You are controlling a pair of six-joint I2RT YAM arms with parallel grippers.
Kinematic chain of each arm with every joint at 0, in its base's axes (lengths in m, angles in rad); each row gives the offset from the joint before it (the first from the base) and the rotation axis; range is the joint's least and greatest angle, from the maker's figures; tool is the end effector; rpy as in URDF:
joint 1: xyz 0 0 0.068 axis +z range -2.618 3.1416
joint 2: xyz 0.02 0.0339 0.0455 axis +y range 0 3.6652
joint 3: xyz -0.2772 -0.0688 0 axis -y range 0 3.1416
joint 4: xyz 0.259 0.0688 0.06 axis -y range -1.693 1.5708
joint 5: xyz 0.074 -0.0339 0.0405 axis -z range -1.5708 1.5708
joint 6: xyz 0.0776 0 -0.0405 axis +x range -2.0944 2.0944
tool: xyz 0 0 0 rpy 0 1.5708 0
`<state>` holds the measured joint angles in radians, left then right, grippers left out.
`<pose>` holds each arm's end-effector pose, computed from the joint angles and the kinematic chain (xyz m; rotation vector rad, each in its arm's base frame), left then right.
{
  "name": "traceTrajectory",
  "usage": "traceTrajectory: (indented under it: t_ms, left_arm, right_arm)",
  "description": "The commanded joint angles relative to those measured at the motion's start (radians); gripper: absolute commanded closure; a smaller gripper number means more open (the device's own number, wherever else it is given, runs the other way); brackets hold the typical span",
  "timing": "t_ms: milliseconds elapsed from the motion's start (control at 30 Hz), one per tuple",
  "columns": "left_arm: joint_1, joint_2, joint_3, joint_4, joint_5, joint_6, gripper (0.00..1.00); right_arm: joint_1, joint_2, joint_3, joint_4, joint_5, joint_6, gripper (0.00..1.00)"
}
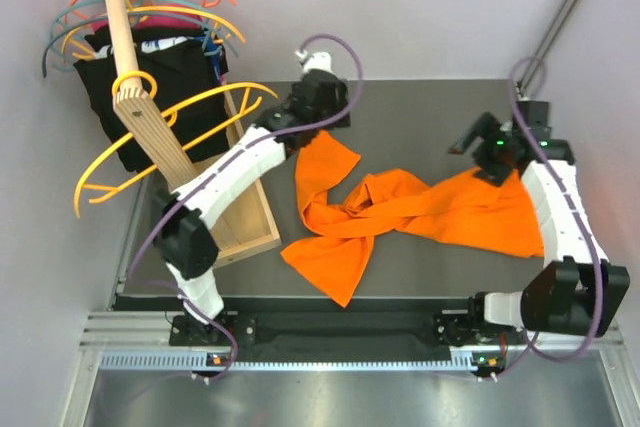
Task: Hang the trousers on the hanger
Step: Flatten out the trousers at the center of the board.
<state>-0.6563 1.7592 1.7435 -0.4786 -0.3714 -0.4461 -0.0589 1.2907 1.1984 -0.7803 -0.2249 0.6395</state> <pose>0.3821 -0.2588 0.3723 -0.0135 2.0426 -0.3099 0.3035 -0.0006 0.3011 0.7540 2.3692 0.5276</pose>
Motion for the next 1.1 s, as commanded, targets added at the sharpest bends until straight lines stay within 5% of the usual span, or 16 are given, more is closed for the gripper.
traceTrajectory:
  t_ms: [0,333,533,800,900,1000,1067]
  left_arm:
    - [-0.023,0.029,0.041,-0.068,-0.024,-0.023,0.29]
    - [-0.019,0.057,-0.027,-0.038,0.118,0.05,0.25]
    - [0.009,0.071,-0.001,-0.064,0.176,0.037,0.25]
    - [0.012,0.052,-0.007,-0.086,0.21,0.014,0.27]
    - [0.015,0.051,-0.01,-0.103,0.181,0.007,0.27]
    - [0.021,0.037,-0.035,-0.103,0.151,0.024,0.27]
    - [0.035,0.028,-0.05,-0.098,0.143,0.038,0.27]
  right_arm:
    - [-0.183,0.079,0.043,-0.097,0.015,-0.112,0.14]
    - [-0.444,0.166,-0.029,0.027,0.068,-0.167,0.06]
    - [-0.444,0.188,-0.135,0.192,0.026,-0.055,0.18]
    - [-0.415,0.18,-0.333,0.403,-0.013,-0.015,0.17]
    - [-0.417,0.211,-0.35,0.418,0.001,-0.024,0.27]
    - [-0.415,0.213,-0.312,0.45,-0.051,-0.041,0.83]
    - [-0.415,0.214,-0.243,0.446,-0.097,-0.044,1.0]
